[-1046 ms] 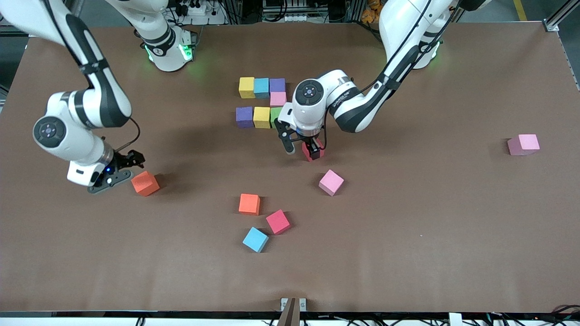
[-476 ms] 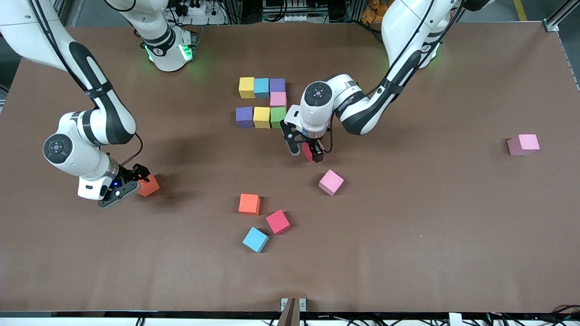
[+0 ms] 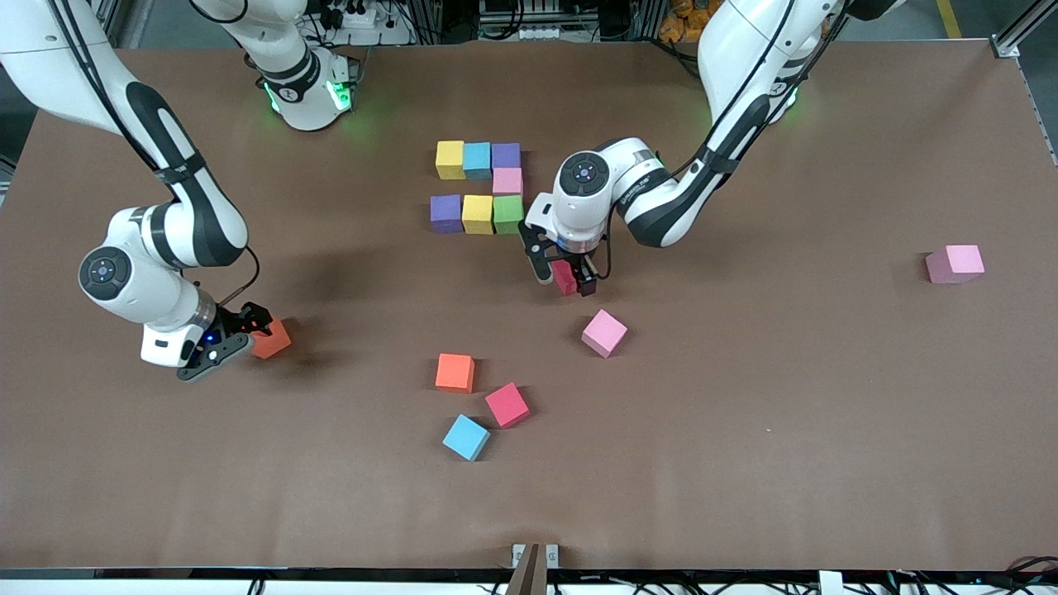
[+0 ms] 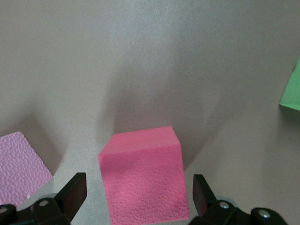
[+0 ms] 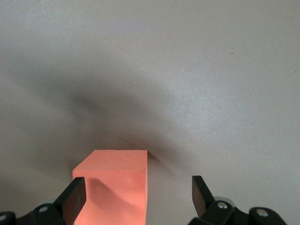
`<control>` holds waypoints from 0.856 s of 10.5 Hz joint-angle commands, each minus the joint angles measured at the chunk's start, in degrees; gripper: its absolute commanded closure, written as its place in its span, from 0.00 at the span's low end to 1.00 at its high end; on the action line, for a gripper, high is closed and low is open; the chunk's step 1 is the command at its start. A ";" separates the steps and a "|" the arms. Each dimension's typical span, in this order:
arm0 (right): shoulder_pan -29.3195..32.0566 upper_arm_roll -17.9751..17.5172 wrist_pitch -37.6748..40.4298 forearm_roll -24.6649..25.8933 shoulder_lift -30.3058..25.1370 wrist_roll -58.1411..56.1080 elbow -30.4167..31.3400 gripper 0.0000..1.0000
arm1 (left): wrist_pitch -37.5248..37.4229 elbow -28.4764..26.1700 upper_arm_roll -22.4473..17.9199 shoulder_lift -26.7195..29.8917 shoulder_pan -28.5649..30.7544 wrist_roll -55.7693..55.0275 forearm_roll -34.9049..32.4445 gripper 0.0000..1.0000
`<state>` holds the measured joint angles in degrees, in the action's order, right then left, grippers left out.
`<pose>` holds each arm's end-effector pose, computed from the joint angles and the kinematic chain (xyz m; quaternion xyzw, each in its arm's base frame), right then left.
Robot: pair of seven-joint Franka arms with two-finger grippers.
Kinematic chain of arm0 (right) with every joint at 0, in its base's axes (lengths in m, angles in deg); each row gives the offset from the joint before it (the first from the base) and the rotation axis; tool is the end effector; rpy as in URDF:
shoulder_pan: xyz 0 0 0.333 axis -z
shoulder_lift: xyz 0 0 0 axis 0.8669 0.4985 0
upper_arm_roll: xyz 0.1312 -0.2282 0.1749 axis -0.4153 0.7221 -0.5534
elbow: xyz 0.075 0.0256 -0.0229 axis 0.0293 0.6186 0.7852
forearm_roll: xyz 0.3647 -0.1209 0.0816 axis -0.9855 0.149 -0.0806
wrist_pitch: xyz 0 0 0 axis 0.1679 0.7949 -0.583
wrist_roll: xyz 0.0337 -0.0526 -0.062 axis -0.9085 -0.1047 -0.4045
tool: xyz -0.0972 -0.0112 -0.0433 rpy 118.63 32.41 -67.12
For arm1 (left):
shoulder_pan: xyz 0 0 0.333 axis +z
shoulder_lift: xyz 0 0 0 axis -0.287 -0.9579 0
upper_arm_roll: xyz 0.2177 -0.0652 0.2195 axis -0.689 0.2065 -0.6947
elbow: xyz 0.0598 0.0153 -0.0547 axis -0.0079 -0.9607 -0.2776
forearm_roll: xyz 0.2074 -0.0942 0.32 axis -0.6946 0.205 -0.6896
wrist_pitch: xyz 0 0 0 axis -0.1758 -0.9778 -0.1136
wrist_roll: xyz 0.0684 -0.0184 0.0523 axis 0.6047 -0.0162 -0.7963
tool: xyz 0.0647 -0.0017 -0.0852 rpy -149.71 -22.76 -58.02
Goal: Form number 2 with 11 blocks
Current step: 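Grasp the orange cube with the right gripper while the left grasps pink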
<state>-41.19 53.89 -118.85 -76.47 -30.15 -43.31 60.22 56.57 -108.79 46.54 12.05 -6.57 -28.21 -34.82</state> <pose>0.6044 -0.0274 0.2316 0.9570 0.2895 0.0192 0.0027 0.4369 -0.4515 0.2070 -0.8143 0.5804 -0.0049 0.0050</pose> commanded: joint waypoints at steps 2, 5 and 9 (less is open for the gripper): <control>-3.33 0.27 0.98 -0.14 0.90 8.10 -4.43 0.00 | 1.10 -2.12 0.07 1.86 0.66 -0.14 -2.60 0.00; -10.00 0.27 1.68 -0.14 2.21 23.82 -6.98 0.00 | 1.19 -1.95 0.07 1.60 0.75 -0.23 -3.39 0.28; -20.63 0.18 3.34 -0.31 6.78 46.92 -14.35 0.00 | 1.54 -1.77 0.07 1.51 0.84 -0.58 -3.48 0.45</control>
<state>-58.34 53.78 -117.80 -76.61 -26.58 -4.32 51.07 56.97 -109.16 46.53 12.12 -6.14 -28.21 -36.96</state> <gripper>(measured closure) 0.000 0.330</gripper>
